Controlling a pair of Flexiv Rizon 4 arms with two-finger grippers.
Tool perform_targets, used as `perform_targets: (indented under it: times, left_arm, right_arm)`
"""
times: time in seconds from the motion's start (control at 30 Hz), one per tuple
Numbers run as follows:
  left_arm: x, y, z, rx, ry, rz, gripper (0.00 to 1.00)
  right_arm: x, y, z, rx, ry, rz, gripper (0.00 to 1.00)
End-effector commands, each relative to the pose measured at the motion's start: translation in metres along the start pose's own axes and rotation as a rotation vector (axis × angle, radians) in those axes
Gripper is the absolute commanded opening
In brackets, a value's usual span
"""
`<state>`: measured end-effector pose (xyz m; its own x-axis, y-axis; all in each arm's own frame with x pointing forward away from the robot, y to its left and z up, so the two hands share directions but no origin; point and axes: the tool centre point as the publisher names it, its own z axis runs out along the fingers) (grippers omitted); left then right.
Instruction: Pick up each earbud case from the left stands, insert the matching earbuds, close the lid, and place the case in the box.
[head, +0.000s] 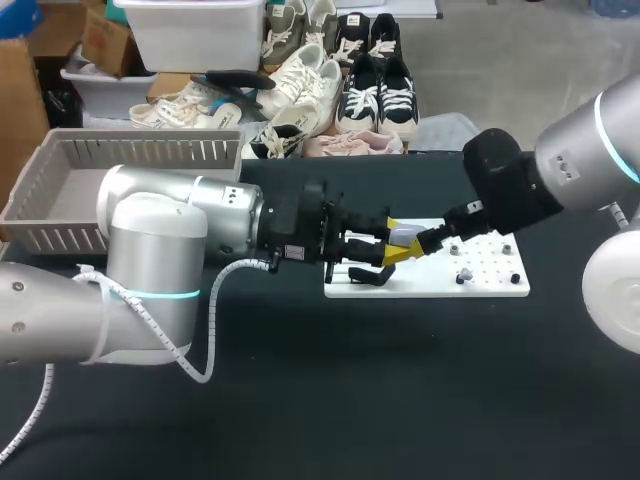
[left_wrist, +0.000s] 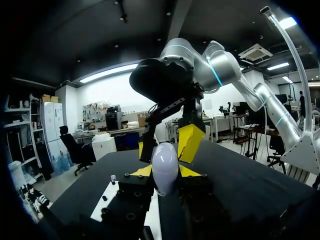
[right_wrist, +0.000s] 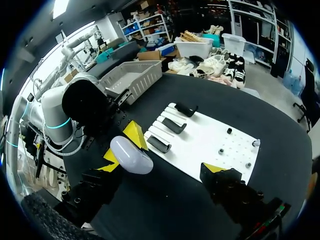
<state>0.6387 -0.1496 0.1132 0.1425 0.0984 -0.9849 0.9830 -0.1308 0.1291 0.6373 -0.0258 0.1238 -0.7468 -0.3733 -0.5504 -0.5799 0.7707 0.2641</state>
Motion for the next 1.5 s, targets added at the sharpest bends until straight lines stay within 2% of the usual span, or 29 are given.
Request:
perform_targets:
  times: [0.03,0.47,0.83,1.0,1.17,1.33,1.5]
  left_arm:
    - [0.001,0.002,0.000,0.004,-0.001,0.000,0.00]
    - [0.001,0.002,0.000,0.004,-0.001,0.000,0.00]
    - [0.001,0.002,0.000,0.004,-0.001,0.000,0.00]
    - [0.001,0.002,0.000,0.004,-0.001,0.000,0.00]
    - [0.001,0.002,0.000,0.004,-0.001,0.000,0.00]
    - [0.001,0.002,0.000,0.004,-0.001,0.000,0.00]
    - [0.001,0.002,0.000,0.004,-0.001,0.000,0.00]
  right_arm:
    - [-0.002,0.000,0.001,0.013,0.002,0.005,1.00]
    - [-0.008,0.000,-0.002,0.016,-0.008,0.002,1.00]
    - [-0.023,-0.001,-0.018,0.048,-0.053,-0.012,1.00]
    - [-0.032,-0.012,-0.038,0.125,-0.084,-0.036,1.00]
    - [-0.037,-0.030,-0.057,0.246,-0.080,-0.068,1.00]
    - [-0.036,-0.050,-0.069,0.391,-0.041,-0.112,1.00]
    - [-0.032,-0.069,-0.070,0.483,0.013,-0.126,1.00]
